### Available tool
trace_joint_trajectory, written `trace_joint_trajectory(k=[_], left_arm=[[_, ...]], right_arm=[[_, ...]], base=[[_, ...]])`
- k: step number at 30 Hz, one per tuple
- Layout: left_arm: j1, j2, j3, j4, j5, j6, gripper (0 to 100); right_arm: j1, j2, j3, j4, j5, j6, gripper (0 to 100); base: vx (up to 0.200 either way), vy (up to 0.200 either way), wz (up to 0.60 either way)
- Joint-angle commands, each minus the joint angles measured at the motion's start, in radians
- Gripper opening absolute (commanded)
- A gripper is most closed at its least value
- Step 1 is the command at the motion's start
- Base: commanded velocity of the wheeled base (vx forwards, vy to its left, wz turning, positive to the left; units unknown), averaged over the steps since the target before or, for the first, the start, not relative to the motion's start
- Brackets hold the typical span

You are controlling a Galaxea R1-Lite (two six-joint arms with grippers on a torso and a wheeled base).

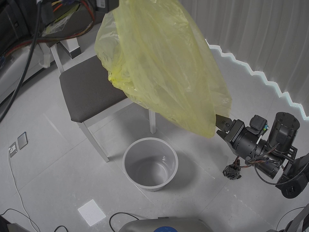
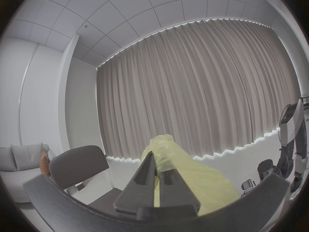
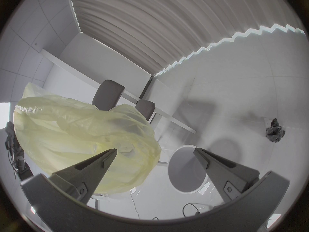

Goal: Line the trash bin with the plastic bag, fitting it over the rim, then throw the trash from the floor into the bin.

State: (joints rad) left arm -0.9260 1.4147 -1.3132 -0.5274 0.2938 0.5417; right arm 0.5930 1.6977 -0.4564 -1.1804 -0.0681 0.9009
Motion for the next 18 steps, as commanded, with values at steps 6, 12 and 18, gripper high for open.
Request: trace_joint_trajectory(k=[6, 12, 18], left_arm=[[-0.002, 0.001, 0.000, -0.008, -0.004, 0.000, 0], [-0.004, 0.000, 0.002, -0.008, -0.004, 0.000, 0], [-0.004, 0.000, 0.015, -0.016, -0.004, 0.000, 0]], right_arm=[[0.001, 0.036, 0.007, -0.015, -0.001, 0.010, 100], [0.001, 0.057, 0.005, -0.016, -0.004, 0.012, 100], [0.001, 0.088, 0.012, -0.065, -0.013, 0.012, 100]], base=[[0.000, 0.000, 0.00], [0.000, 0.000, 0.00], [0.000, 0.000, 0.00]])
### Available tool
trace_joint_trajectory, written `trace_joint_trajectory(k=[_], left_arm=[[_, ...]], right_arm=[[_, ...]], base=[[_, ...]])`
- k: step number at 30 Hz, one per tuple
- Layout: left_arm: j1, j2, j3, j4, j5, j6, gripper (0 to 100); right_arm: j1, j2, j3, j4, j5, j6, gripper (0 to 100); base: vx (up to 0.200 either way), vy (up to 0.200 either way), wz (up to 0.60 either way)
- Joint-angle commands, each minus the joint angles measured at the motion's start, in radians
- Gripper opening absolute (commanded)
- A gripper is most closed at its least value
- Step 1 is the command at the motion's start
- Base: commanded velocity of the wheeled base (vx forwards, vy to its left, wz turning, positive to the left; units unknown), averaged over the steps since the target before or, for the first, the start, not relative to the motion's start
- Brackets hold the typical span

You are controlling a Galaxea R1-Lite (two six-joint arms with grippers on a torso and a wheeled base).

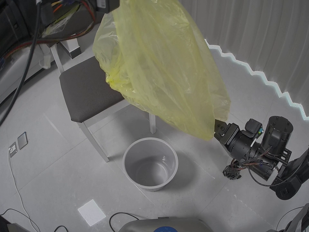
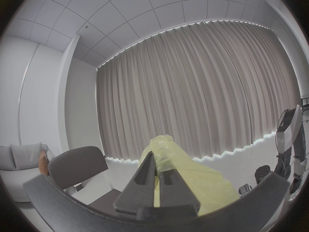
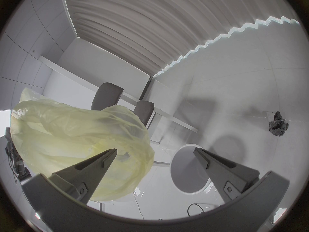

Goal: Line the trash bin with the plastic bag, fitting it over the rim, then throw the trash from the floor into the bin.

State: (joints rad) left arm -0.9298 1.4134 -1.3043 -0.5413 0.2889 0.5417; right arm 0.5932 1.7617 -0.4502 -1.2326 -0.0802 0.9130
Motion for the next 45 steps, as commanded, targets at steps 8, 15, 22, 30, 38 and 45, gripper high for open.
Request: trace_joint_trajectory(k=[8, 15, 22, 30, 38, 45], left_arm=[[0.000, 0.001, 0.007, -0.006, 0.001, 0.000, 0], [0.002, 0.001, 0.007, -0.006, -0.001, 0.000, 0], [0.000, 0.001, 0.007, -0.009, -0.001, 0.000, 0], [0.002, 0.002, 0.007, -0.009, -0.001, -0.002, 0], [0.008, 0.002, 0.007, 0.003, 0.012, -0.002, 0], [0.052, -0.030, 0.020, 0.070, 0.015, -0.020, 0]], right_arm=[[0.000, 0.068, 0.027, -0.093, -0.003, -0.006, 100], [0.002, 0.067, 0.031, -0.091, -0.001, -0.008, 0], [0.002, 0.065, 0.036, -0.091, 0.000, -0.009, 0], [0.002, 0.056, 0.038, -0.090, -0.001, -0.011, 0], [0.002, 0.053, 0.079, -0.091, 0.000, -0.095, 0], [0.002, 0.036, 0.125, -0.131, 0.000, -0.190, 0]], base=[[0.000, 0.000, 0.00], [0.000, 0.000, 0.00], [0.000, 0.000, 0.00], [0.000, 0.000, 0.00], [0.000, 0.000, 0.00], [0.000, 0.000, 0.00]])
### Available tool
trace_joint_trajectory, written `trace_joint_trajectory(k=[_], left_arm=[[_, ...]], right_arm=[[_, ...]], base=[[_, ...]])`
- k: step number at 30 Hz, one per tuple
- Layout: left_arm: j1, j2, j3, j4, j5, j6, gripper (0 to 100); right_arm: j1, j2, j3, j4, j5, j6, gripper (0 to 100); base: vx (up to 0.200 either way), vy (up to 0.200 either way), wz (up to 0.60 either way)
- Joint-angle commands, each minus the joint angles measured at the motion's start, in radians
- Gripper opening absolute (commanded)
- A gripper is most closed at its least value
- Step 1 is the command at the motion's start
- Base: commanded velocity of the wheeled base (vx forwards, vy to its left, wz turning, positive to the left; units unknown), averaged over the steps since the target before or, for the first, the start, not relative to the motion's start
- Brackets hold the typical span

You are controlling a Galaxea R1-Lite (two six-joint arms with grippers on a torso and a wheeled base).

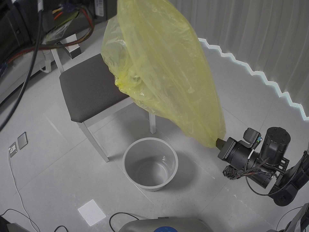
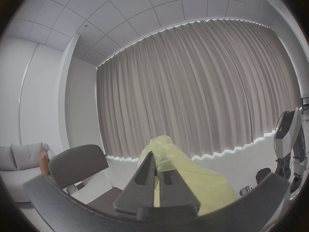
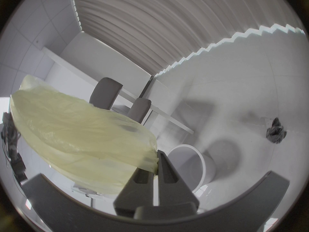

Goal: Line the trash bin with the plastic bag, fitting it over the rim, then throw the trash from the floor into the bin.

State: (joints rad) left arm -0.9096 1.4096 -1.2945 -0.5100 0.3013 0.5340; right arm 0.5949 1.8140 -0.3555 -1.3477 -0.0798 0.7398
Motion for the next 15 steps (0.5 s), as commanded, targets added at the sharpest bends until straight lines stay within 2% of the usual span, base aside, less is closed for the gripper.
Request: trace_joint_trajectory(k=[1, 7, 8, 13, 15], left_arm=[[0.035, -0.034, 0.011, 0.056, 0.002, -0.017, 0], [0.058, -0.058, 0.017, 0.191, 0.002, -0.126, 0], [0.058, -0.063, 0.023, 0.219, 0.002, -0.167, 0], [0.060, -0.072, 0.044, 0.231, 0.002, -0.220, 0], [0.089, -0.077, 0.067, 0.229, -0.001, -0.236, 0]], right_arm=[[0.000, -0.015, 0.032, -0.016, 0.000, -0.017, 0], [0.003, -0.001, 0.030, -0.015, 0.000, -0.017, 0], [0.011, 0.004, 0.032, -0.016, 0.000, -0.017, 0], [0.017, -0.004, 0.032, -0.010, -0.002, -0.023, 0], [0.017, 0.002, 0.035, -0.008, -0.003, -0.060, 0]], base=[[0.000, 0.000, 0.00], [0.000, 0.000, 0.00], [0.000, 0.000, 0.00], [0.000, 0.000, 0.00], [0.000, 0.000, 0.00]])
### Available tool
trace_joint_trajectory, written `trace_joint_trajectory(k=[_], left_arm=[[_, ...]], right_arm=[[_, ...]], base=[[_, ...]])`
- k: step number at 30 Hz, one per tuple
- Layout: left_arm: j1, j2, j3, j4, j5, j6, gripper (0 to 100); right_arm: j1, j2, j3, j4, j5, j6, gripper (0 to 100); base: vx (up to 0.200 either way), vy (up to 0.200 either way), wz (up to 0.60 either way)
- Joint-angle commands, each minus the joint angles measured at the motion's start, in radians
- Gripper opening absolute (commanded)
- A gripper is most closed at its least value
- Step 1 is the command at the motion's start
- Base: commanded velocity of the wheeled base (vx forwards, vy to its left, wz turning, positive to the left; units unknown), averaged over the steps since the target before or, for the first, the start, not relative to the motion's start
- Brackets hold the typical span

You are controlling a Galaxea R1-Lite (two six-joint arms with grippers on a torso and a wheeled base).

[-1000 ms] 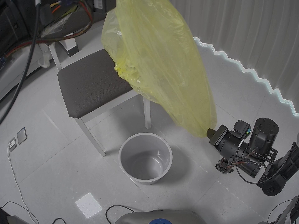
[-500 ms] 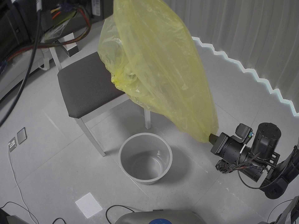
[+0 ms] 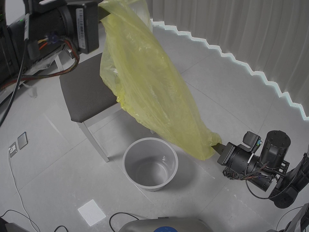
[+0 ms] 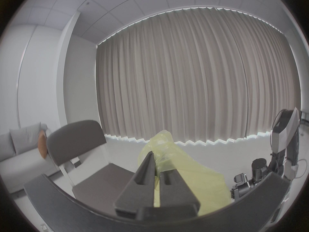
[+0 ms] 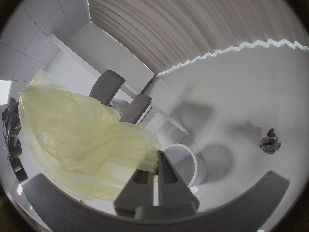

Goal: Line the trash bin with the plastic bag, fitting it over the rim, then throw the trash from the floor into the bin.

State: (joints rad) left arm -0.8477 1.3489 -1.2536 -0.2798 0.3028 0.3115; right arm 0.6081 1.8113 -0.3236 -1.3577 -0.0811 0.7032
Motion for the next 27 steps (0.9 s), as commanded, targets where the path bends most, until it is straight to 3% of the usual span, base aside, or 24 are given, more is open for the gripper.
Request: trace_joint_trajectory(k=[1, 14, 27], left_arm=[[0.035, -0.016, 0.033, -0.002, -0.005, -0.028, 0], [0.085, -0.004, 0.118, -0.015, -0.053, -0.183, 0], [0.108, -0.002, 0.232, -0.070, -0.047, -0.311, 0]], right_arm=[[0.004, 0.008, 0.003, 0.002, -0.002, -0.027, 0], [0.004, -0.004, 0.009, 0.029, -0.002, -0.054, 0], [0.004, -0.072, -0.002, 0.112, 0.000, -0.059, 0]], base=[[0.000, 0.000, 0.00], [0.000, 0.000, 0.00], [0.000, 0.000, 0.00]])
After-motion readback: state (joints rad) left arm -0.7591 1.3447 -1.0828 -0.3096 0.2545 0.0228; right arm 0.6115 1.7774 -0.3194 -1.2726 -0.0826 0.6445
